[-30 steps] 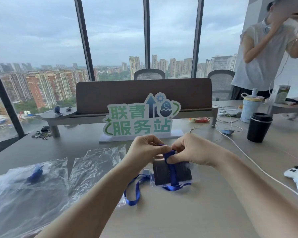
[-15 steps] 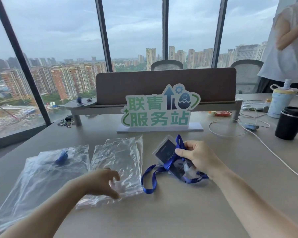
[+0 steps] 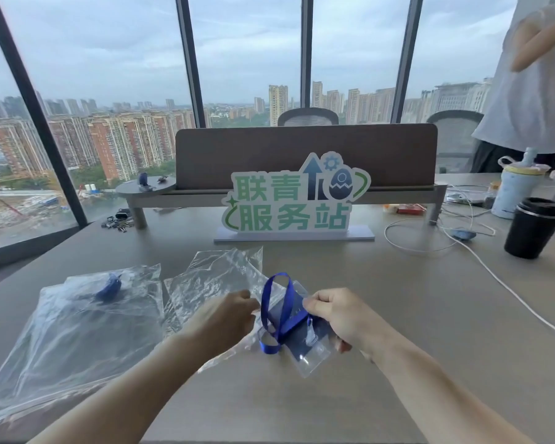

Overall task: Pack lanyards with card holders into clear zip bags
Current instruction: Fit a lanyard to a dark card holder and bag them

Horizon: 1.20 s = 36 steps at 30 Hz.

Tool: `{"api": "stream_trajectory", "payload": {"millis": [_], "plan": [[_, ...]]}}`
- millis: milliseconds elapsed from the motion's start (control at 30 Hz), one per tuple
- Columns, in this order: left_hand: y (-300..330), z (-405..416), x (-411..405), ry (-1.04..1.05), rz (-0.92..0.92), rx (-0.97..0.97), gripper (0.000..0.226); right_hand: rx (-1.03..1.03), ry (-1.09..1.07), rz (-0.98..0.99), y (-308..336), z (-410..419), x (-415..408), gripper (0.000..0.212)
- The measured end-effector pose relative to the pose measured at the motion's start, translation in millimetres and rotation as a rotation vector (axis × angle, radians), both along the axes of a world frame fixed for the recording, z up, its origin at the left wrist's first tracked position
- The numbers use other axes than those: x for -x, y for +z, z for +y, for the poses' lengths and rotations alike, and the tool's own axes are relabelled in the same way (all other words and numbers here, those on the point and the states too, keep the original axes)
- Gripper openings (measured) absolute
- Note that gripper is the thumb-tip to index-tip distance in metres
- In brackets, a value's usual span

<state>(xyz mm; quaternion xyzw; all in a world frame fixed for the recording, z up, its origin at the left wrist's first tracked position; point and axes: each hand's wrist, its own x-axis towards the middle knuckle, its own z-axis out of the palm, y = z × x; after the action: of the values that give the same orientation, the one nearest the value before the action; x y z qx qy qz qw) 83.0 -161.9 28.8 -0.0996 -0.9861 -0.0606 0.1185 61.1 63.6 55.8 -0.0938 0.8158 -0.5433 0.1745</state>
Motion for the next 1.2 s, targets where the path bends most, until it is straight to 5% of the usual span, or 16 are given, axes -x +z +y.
{"api": "stream_trajectory", "payload": {"millis": [300,433,567,767,967,1100,1200], "plan": [[0,46,11,-0.092,-0.028,-0.294,0.024,-0.134,-0.031,-0.025,-29,1,-5,0.029],[4,57,15,-0.042,-0.026,-0.387,0.023,0.108,-0.194,-0.155,-39,-8,-3,0.031],[10,58,17,-0.042,-0.041,-0.407,0.020,0.436,-0.070,-0.400,-33,-14,-12,0.026],[5,53,10,-0.035,-0.091,-0.322,0.032,0.113,-0.401,0.058,-36,7,5,0.017],[-6,58,-11,-0.051,-0.107,-0.096,0.044,-0.052,-0.291,0.085,-49,-8,25,0.022],[2,33,-18,0.088,-0.094,0.016,0.060,0.040,-0.376,0.089,-31,-9,32,0.038],[38,2,-15,0.316,0.006,-0.145,0.057,0.286,-0.455,0.198,7,-9,26,0.028]]}}
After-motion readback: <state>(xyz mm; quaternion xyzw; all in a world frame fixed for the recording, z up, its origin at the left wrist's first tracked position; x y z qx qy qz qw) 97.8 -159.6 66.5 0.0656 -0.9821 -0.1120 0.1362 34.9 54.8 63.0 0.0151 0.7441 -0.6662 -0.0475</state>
